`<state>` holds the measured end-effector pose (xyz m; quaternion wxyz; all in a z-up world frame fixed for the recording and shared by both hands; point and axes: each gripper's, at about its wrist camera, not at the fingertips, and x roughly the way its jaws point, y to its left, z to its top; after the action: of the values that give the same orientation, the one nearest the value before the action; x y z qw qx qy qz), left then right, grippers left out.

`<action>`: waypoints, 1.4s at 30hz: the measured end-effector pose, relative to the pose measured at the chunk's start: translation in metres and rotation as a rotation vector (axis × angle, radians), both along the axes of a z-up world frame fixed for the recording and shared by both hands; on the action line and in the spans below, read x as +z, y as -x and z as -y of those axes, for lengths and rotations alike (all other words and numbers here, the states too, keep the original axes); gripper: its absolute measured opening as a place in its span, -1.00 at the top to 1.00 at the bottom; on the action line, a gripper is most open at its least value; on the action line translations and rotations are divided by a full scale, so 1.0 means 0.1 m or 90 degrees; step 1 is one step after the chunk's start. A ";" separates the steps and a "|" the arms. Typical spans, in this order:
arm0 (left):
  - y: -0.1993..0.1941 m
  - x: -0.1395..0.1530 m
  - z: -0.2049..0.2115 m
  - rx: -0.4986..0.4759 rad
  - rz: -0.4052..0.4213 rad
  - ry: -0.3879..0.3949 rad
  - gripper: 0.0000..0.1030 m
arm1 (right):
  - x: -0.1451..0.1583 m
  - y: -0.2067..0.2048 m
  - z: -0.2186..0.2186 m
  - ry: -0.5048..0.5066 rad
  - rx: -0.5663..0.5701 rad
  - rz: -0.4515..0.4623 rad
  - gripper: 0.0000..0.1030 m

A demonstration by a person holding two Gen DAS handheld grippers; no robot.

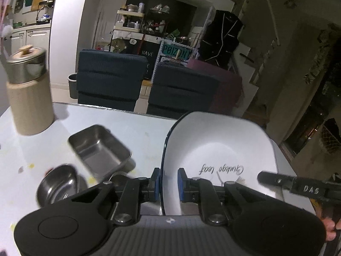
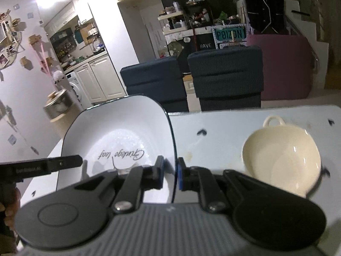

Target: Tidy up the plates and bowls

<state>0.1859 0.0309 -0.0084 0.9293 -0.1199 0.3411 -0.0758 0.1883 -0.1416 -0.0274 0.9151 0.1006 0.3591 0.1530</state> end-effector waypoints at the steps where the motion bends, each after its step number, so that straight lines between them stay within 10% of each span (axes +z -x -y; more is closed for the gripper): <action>1: 0.10 0.01 -0.02 -0.001 -0.002 -0.002 0.66 | -0.02 0.09 -0.02 -0.009 0.000 -0.009 0.71; 14: 0.93 -0.56 -0.44 -0.003 -0.102 0.018 0.66 | -0.42 0.90 -0.42 0.001 0.011 -0.142 0.69; 25: 0.90 -1.15 -0.72 0.011 -0.218 0.012 0.66 | -0.96 0.91 -0.86 0.060 0.069 -0.249 0.69; 42: 0.68 -1.36 -0.67 -0.009 -0.236 -0.028 0.64 | -1.29 0.73 -1.09 0.099 0.052 -0.295 0.66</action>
<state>0.1180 0.0983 -0.1442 0.8524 -0.1091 0.5088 -0.0513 0.1151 -0.0329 -0.1569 0.8065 0.0481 0.5737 0.1346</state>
